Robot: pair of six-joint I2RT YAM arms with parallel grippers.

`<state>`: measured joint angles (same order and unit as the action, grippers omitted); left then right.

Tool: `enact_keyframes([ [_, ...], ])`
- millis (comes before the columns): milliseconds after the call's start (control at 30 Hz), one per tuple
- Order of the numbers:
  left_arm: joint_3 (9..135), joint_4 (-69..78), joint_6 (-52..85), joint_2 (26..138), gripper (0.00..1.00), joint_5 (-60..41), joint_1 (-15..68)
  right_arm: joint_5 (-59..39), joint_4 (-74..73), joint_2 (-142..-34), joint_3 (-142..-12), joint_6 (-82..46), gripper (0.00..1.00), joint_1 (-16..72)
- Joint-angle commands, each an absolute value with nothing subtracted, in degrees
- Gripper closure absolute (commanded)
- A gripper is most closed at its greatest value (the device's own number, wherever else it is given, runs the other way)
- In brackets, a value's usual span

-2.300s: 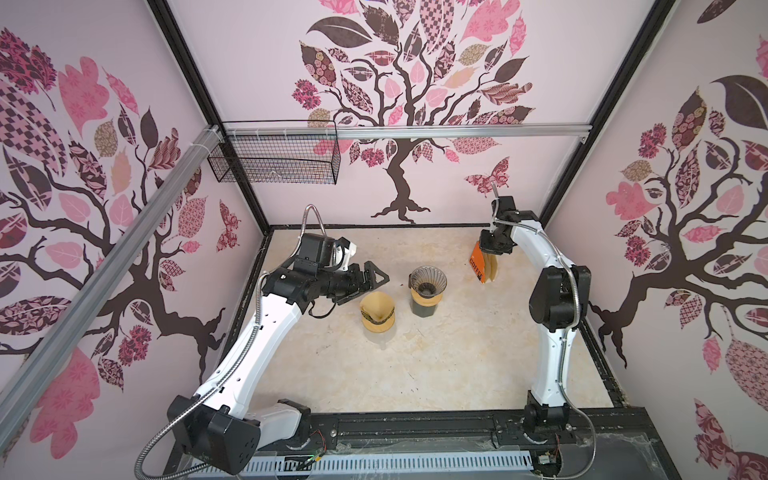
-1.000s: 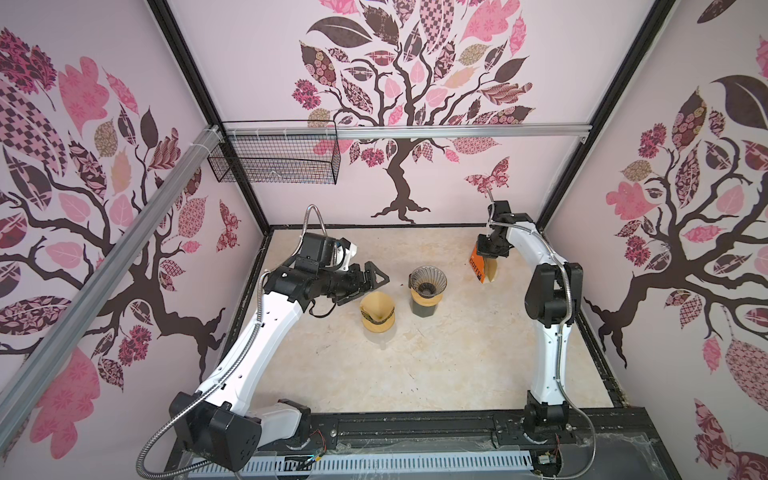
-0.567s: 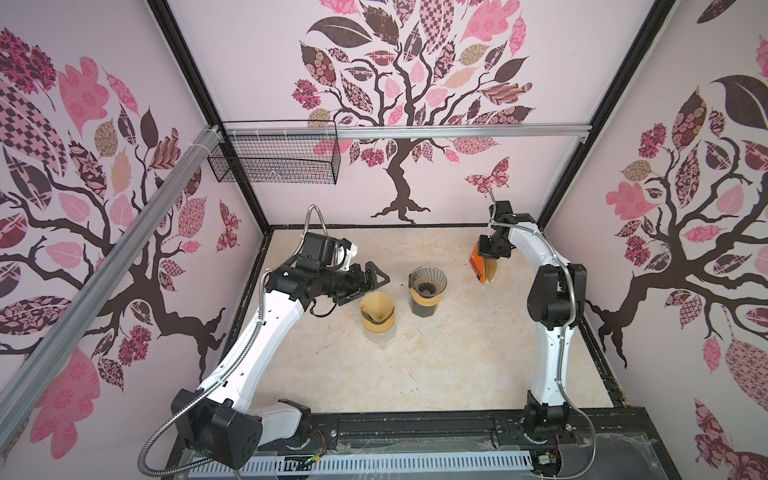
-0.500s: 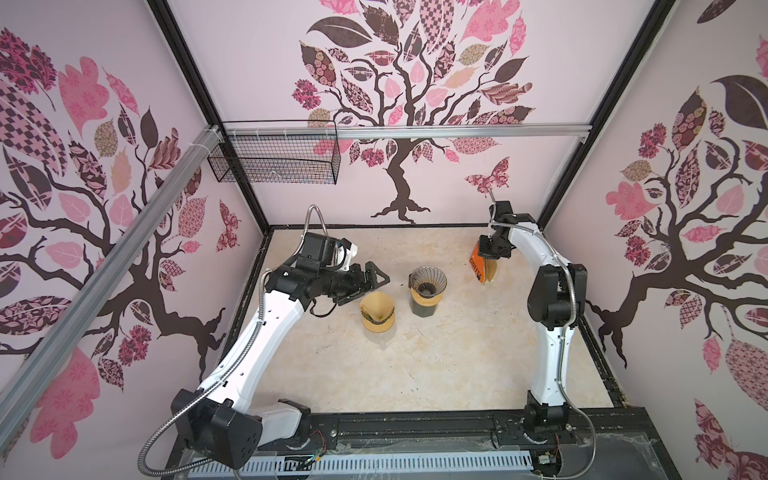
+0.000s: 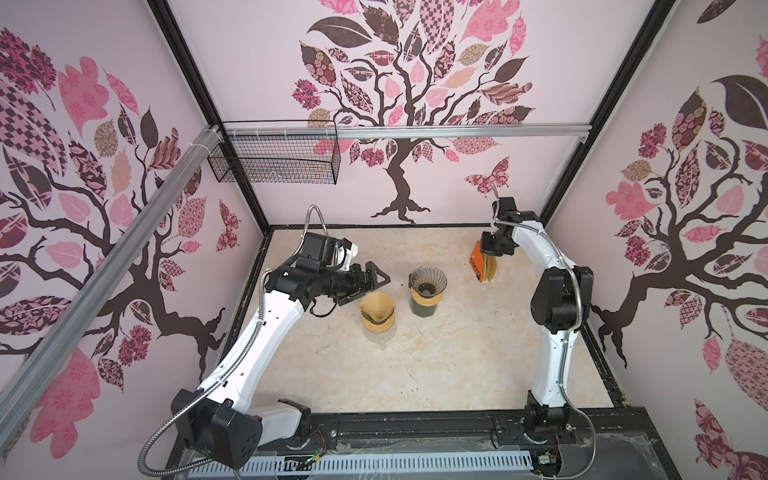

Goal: Place the coffee filter in the dripper
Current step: 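Grasp a paper filter from the orange COFFEE box with the right gripper, then lift the paper filter out of the box with the right gripper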

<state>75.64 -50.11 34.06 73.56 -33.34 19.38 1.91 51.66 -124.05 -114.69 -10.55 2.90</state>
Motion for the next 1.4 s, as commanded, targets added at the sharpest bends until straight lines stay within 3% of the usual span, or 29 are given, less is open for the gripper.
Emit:
enact_keyframes([
  [0, 77.27, -49.06, 33.42, 73.3, 0.02, -33.78, 19.16, 2.88, 52.54, -119.99, -117.0, -11.11, 1.0, 2.95],
  [1367, 76.5, -47.31, 34.0, 72.67, 0.02, -35.09, 20.04, 2.94, 60.43, -108.5, -126.04, -16.22, 1.0, 2.94],
])
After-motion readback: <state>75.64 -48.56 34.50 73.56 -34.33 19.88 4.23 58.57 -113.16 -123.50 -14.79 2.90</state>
